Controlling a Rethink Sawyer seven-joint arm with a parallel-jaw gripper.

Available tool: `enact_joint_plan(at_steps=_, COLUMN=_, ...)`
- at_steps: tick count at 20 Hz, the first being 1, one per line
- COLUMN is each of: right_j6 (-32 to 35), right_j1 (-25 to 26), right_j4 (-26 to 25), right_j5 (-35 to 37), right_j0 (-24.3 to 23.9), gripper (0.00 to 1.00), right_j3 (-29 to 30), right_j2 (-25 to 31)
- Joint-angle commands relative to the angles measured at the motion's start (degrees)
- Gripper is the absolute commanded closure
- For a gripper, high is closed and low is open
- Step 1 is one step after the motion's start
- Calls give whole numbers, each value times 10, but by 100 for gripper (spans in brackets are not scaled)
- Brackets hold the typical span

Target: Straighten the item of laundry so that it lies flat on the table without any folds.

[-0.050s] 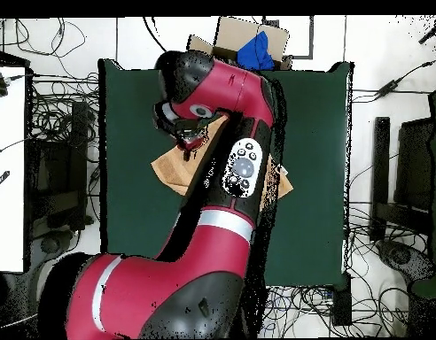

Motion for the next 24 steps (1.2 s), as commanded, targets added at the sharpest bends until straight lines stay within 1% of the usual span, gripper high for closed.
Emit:
enact_joint_plan(at_steps=1, right_j6=240, right_j1=49, right_j4=-26, right_j5=22, right_j0=25, gripper=0, right_j3=-22, right_j2=-40)
enact_joint_plan(at_steps=6, right_j6=295, right_j1=58, right_j4=-19, right_j5=37, right_j0=37, gripper=0, right_j3=-31, right_j2=-71)
enact_joint_plan(at_steps=13, right_j6=309, right_j1=58, right_j4=-12, right_j5=75, right_j0=39, gripper=0, right_j3=-47, right_j2=-82)
enact_joint_plan(at_steps=16, right_j6=329, right_j1=59, right_j4=-13, right_j5=81, right_j0=49, gripper=0, right_j3=-50, right_j2=-91)
enact_joint_plan(at_steps=21, right_j6=342, right_j1=62, right_j4=-16, right_j5=94, right_j0=52, gripper=0, right_j3=-53, right_j2=-96)
enact_joint_plan(at_steps=24, right_j6=352, right_j1=64, right_j4=-24, right_j5=91, right_j0=58, gripper=0, right_j3=-52, right_j2=-110)
